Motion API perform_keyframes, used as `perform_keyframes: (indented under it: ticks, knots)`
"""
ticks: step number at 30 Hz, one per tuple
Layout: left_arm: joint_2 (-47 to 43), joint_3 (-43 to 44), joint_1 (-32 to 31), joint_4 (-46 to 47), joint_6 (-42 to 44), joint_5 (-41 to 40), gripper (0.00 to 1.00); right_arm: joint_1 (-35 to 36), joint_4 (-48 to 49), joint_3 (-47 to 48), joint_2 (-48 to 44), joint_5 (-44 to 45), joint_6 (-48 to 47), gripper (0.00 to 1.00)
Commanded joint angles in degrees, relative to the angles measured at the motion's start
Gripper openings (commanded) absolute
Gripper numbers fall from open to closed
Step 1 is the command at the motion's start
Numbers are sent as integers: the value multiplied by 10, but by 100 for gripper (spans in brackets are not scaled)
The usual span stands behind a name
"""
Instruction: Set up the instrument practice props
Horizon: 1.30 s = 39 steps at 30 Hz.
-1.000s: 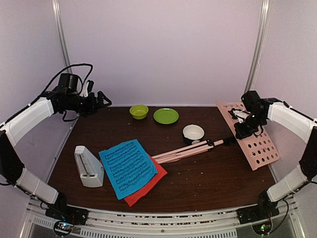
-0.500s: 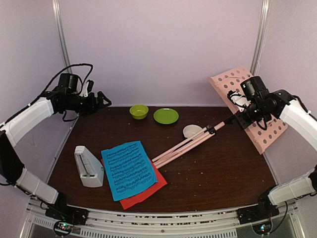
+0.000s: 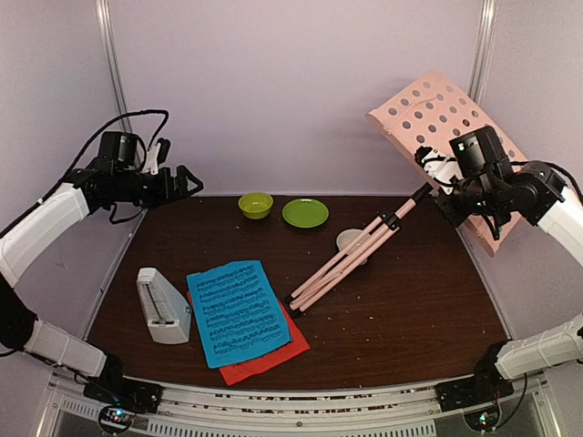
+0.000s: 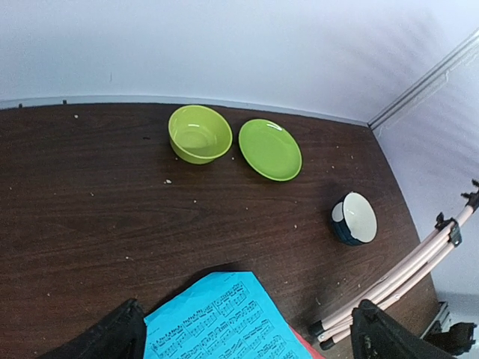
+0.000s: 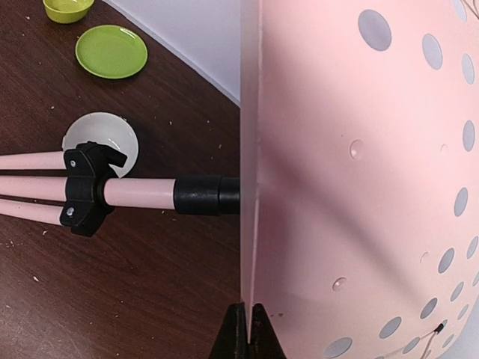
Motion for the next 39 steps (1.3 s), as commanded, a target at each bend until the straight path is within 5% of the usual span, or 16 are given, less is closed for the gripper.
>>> perform_keyframes:
  ticks: [1, 12, 23, 39]
  knots:
    - [-36, -14, -46, 30, 67, -65, 98, 41, 140, 90, -24, 137, -67, 0]
    - [-48, -89, -245, 153, 97, -190, 85, 139, 189, 178, 30, 255, -140, 0]
    - [91, -46, -420, 266, 164, -335, 79, 193, 233, 229, 76, 294, -198, 0]
    - [274, 98, -467, 347, 232, -403, 61, 247, 244, 274, 102, 324, -210, 0]
